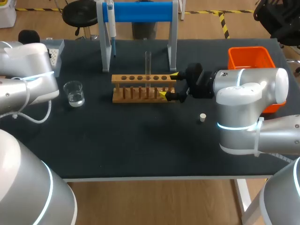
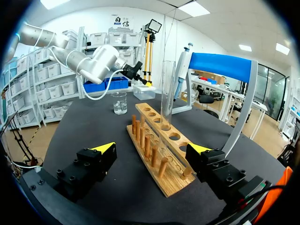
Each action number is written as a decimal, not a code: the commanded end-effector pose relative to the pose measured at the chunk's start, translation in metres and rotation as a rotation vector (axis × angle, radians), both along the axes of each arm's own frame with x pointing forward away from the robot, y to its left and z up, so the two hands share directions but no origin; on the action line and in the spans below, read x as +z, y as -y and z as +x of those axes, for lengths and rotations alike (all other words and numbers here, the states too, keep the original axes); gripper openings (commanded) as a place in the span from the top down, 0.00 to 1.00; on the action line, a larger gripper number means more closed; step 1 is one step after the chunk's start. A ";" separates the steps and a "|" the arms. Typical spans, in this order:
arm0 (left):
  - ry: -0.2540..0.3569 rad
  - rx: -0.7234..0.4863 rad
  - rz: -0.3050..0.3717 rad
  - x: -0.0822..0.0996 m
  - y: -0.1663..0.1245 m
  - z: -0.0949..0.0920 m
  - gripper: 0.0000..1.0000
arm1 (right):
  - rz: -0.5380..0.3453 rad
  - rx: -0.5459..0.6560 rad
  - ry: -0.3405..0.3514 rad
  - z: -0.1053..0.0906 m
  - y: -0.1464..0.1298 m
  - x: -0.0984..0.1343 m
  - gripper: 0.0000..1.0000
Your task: Invert the test tube, pick up the pipette, mount the tip to pipette, aspirate from beaker and dispense into the tube, eject the tip, return the pipette, and cap with the stopper.
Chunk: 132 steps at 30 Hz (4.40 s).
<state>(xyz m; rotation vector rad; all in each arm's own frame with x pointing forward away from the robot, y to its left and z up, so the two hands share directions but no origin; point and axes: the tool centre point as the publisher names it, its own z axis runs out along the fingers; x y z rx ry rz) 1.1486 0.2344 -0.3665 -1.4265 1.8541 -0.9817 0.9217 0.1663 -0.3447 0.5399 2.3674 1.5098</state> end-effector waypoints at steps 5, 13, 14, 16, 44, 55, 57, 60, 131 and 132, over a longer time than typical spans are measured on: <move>0.004 0.001 0.013 0.006 0.001 0.000 1.00 | 0.000 0.000 0.001 0.000 0.000 -0.001 0.00; 0.010 0.002 0.026 0.012 0.002 -0.001 1.00 | 0.000 0.000 0.001 0.000 0.000 -0.001 0.00; 0.010 0.003 0.027 0.013 0.002 -0.001 1.00 | 0.000 0.000 0.001 0.000 0.000 -0.001 0.00; 0.012 0.004 0.030 0.014 0.003 -0.001 1.00 | 0.000 0.000 0.001 0.000 0.000 -0.001 0.00; 0.045 0.017 0.071 0.034 0.005 -0.004 1.00 | 0.000 0.000 0.001 0.000 0.000 -0.001 0.00; 0.069 0.032 0.086 0.042 0.006 -0.004 1.00 | 0.000 0.000 0.001 0.000 0.000 -0.001 0.00; 0.072 0.035 0.086 0.043 0.006 -0.005 1.00 | 0.000 0.000 0.001 0.000 0.000 -0.001 0.00; 0.079 0.038 0.089 0.045 0.006 -0.006 1.00 | 0.000 0.000 0.001 0.000 0.000 -0.001 0.00; 0.024 -0.879 0.124 0.163 0.154 -0.168 1.00 | 0.000 0.000 0.001 0.000 0.000 -0.001 0.00; 0.020 -0.896 0.112 0.164 0.160 -0.171 1.00 | 0.000 0.000 0.001 0.000 0.000 -0.001 0.00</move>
